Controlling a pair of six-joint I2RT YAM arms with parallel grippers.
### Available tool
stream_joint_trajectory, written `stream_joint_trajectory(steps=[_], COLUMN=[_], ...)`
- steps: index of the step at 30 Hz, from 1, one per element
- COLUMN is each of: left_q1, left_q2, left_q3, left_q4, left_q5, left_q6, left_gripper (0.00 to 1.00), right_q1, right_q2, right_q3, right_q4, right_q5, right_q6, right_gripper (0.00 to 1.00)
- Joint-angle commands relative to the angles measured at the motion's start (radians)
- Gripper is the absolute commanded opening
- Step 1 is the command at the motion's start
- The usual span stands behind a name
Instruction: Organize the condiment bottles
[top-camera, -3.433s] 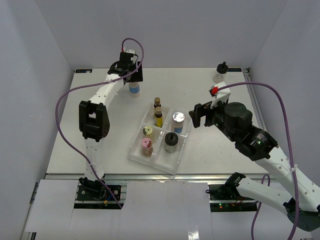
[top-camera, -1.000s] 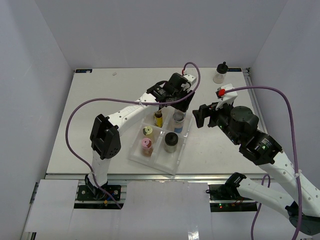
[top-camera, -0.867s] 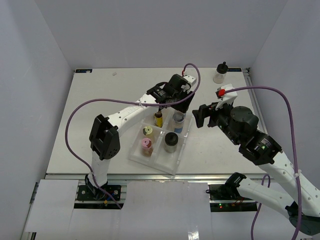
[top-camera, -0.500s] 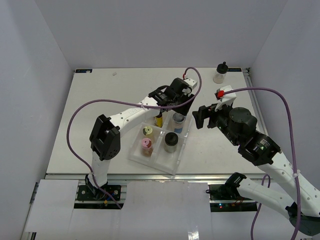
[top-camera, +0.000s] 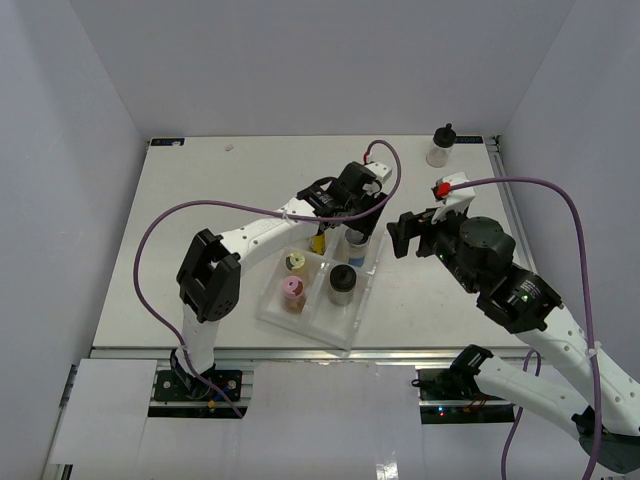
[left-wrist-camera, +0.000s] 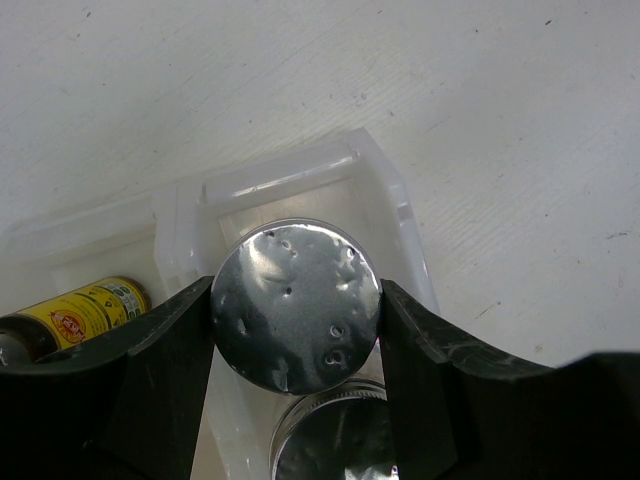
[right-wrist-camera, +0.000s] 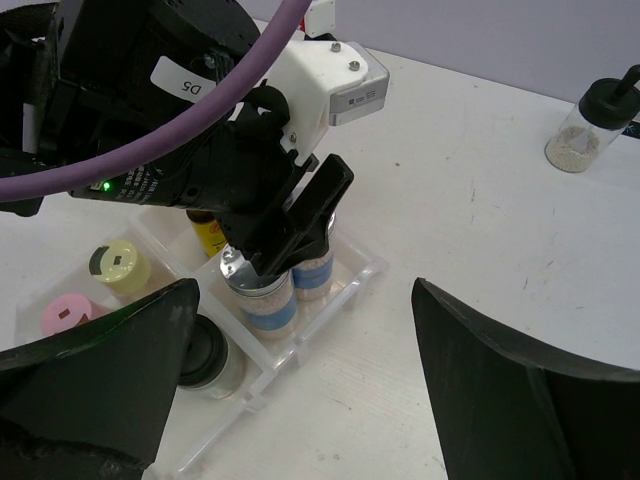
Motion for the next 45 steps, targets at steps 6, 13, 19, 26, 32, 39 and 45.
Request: stream_joint_trajectory(steps=[6,13,19,26,32,39,45], left_q1=[-0.008,-0.007,-0.008,0.006,0.030,0.065,0.169], left_q2=[-0.103,-0.129,-0.195,-0.466,-0.741,-0.896,-0.936], left_q3=[0.022,0.131,0.234,0.063,-0.255,-0.464,-0.590], left_q4=[0.036,0.002,-0.101,-0.183,-0.141,-0.115,-0.104], left_q5=[-0.009,-0.021,-0.112,-0.282,-0.319,-0.310,-0.216], left_q6=[-0.015,-0.019,-0.027,-0.071,-0.153,-0.209,-0.217], left_gripper=[0.88,0.98,0.98,0.98,0.98,0.98,0.98], right_q1=[0.004,0.002,0.003,-0.203,-0.465,-0.606,-0.674], right_q2=[-0.004,0.014,0.097,0.393,0.610,0.851,1.028], right_q3=[0.003,0.053,0.178,0.466,0.609,0.618,0.610], right_q4=[0.048,0.008,-0.026,-0.078,-0.053,0.120,0.311], right_q5=[0.037,0.027,0.085,-0.008,-0.212,-0.276,-0.255], right_q6=[0.003,0.044,0.082,0.052,0.055,0.077,0.041], right_gripper=[0.94,0.94,0.94,0.95,0.96,0.98,0.98])
